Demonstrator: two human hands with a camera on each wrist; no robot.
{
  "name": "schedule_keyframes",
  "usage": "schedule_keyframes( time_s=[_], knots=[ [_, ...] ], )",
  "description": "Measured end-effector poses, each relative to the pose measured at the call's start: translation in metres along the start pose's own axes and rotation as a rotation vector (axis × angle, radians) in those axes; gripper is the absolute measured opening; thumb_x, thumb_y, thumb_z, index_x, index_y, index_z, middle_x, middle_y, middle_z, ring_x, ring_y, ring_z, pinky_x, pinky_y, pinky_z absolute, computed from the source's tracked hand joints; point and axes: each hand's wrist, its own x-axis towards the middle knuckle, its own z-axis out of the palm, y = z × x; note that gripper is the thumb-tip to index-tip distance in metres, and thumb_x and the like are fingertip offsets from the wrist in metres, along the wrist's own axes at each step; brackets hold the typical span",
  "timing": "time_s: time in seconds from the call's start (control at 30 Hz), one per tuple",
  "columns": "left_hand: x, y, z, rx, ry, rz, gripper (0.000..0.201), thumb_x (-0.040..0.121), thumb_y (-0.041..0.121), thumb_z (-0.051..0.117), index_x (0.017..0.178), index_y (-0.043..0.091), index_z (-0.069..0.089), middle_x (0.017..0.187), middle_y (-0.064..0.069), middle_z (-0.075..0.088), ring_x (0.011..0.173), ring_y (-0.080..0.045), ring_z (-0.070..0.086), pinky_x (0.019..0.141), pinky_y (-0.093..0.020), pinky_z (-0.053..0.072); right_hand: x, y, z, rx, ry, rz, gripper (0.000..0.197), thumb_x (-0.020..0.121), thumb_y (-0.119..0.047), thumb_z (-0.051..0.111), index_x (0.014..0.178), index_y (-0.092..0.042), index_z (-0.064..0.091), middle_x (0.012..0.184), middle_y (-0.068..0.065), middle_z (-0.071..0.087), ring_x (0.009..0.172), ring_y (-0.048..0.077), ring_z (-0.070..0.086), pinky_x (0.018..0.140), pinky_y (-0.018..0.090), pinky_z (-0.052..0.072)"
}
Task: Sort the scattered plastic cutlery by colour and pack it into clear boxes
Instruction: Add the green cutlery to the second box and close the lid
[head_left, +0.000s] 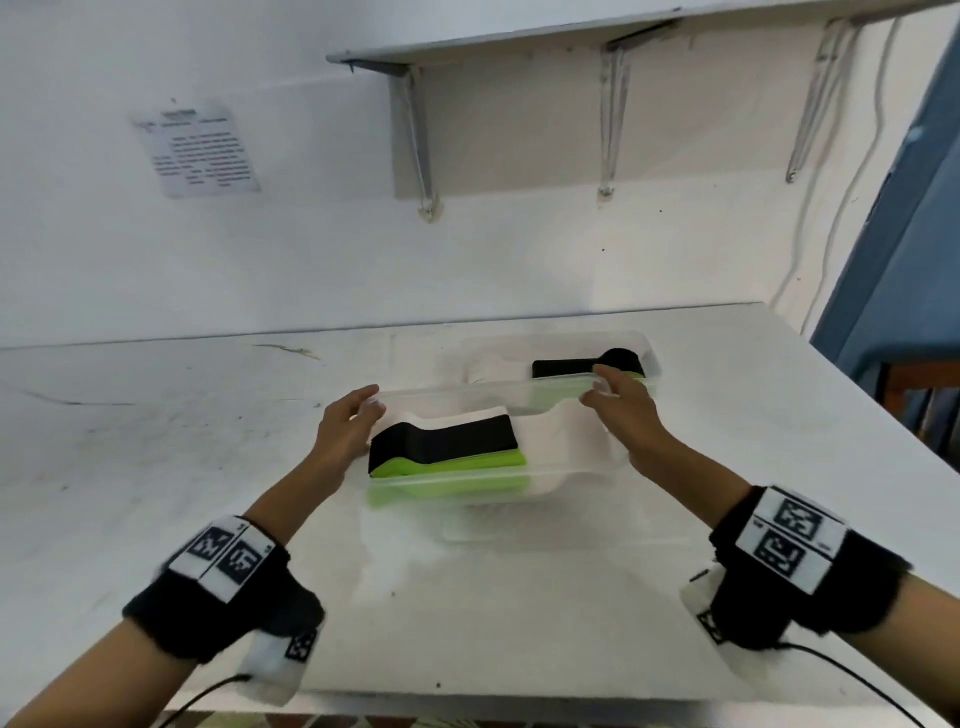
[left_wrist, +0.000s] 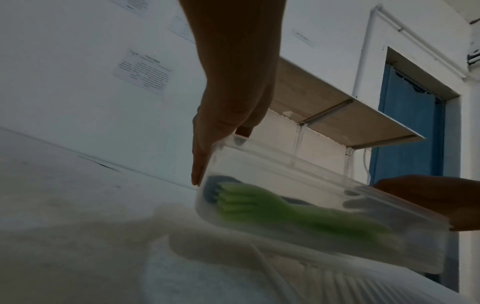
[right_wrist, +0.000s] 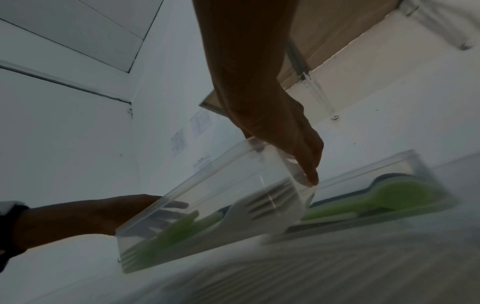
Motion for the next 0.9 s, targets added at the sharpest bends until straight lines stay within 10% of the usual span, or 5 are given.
schedule_keyframes(
  time_s=[0.5, 0.9],
  knots=[
    [0.080, -0.067, -0.190, 0.100, 0.026, -0.033, 0.035, 0.095, 0.016, 0.053, 0.130, 0.014, 0.053, 0.135, -0.014, 0.049, 0.123, -0.028, 0.047, 0.087, -0.040, 0.048, -0.018, -0.016, 0.218, -0.007, -0.114, 0.102, 0.057, 0.089, -0.009, 0.056, 0.142, -0.012, 0.036, 0.146, 0.009, 0.036, 0.133, 0.019, 0.038, 0.106, 0.031, 0.033],
    [0.102, -0.078, -0.218, 0.313, -0.075, -0.015, 0.031, 0.096, 0.023, 0.050, 0.126, 0.016, 0.054, 0.136, -0.009, 0.050, 0.121, -0.026, 0.048, 0.091, -0.036, 0.046, -0.018, -0.012, 0.251, -0.095, -0.117, 0.094, 0.052, 0.090, -0.017, 0.057, 0.139, -0.016, 0.039, 0.144, 0.009, 0.040, 0.132, 0.021, 0.039, 0.106, 0.035, 0.034]
  ],
)
